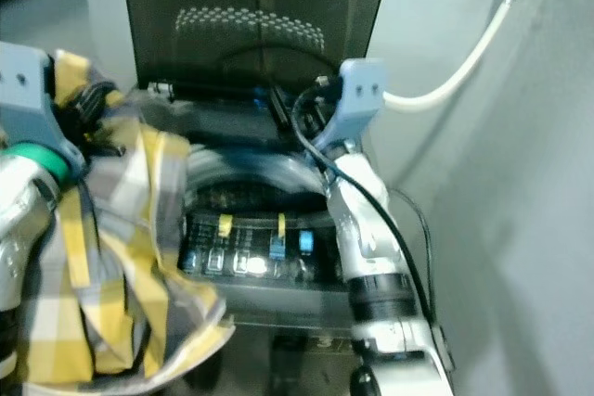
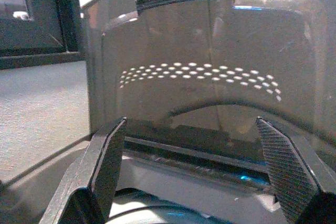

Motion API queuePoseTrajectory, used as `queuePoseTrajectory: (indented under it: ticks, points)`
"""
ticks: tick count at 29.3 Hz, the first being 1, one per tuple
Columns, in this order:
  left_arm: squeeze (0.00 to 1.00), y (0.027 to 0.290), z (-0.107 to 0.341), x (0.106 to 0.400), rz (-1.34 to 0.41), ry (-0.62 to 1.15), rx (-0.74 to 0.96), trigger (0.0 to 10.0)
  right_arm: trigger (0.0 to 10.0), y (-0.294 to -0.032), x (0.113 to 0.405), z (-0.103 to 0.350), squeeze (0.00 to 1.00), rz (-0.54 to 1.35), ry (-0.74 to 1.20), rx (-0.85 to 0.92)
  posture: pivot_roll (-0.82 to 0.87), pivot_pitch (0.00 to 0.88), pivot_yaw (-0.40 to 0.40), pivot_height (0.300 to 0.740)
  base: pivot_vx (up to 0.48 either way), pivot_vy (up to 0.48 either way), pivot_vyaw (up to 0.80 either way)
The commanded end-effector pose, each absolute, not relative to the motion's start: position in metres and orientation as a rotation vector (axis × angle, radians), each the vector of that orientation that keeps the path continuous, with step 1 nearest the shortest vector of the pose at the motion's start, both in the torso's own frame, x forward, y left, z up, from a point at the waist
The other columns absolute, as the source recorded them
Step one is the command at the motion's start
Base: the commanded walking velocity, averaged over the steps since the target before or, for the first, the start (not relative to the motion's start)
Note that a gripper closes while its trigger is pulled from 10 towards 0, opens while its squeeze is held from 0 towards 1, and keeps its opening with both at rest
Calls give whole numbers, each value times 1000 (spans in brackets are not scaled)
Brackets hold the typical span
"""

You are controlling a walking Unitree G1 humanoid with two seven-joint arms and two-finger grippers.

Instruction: Clothes washing

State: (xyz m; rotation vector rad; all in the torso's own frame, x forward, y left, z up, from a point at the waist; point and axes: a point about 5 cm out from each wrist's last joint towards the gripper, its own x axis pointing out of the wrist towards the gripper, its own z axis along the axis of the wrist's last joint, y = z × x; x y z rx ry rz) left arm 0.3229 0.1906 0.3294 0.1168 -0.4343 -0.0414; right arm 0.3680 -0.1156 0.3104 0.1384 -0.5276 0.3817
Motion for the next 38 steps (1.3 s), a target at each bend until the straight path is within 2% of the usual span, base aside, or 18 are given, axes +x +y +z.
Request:
queuePoseTrajectory:
  ticks: [1,13,15,17,18,19,21,23,25,26,27,29,32,34,38]
  points:
    - [0,188,338,319,-53,-488,119,10000,10000,-112,367,308,0,394,-514,156,28,50,-17,740,0,0,0]
    - [0,191,337,321,-37,-469,125,10000,10000,-112,367,306,0,394,-508,156,32,56,-18,740,0,0,0]
    - [0,196,358,328,7,-550,147,10000,10000,-114,368,313,0,378,-534,176,34,60,-22,740,0,0,0]
    - [0,196,358,328,7,-550,147,10000,10000,-114,368,313,0,378,-534,176,34,60,-22,740,0,0,0]
    - [0,197,375,333,33,-612,141,10000,10000,-117,368,318,0,360,-555,190,31,60,-23,740,0,0,0]
    - [0,180,392,336,-83,-673,162,10000,10000,-121,369,323,0,335,-575,203,29,62,-25,740,0,0,0]
    - [0,180,392,336,-83,-673,162,10000,10000,-121,369,323,0,335,-575,203,29,62,-25,740,0,0,0]
    - [0,140,410,331,-381,-774,170,10000,10000,-127,369,327,0,301,-595,213,21,62,-17,740,0,0,0]
    - [0,140,410,331,-381,-774,170,10000,10000,-127,369,327,0,301,-595,213,21,62,-17,740,0,0,0]
    - [0,131,422,325,-409,-867,161,10000,10000,-130,368,328,0,286,-601,215,16,63,-13,740,0,0,0]
    - [0,132,436,321,-332,-959,163,10000,10000,-133,367,328,0,271,-605,215,14,63,-11,740,0,0,0]
    - [0,132,446,318,-289,-1024,182,10000,10000,-137,367,328,0,258,-610,214,15,63,-13,740,0,0,0]
    - [0,126,452,318,-301,-1054,227,10000,10000,-139,367,329,0,248,-612,213,20,64,-17,740,0,0,0]
    - [0,111,460,320,-366,-1075,282,10000,10000,-142,368,330,0,238,-615,205,21,65,-17,740,0,0,0]
    - [0,107,469,321,-369,-1109,297,10000,10000,-143,370,332,0,230,-620,202,18,66,-15,740,0,0,0]
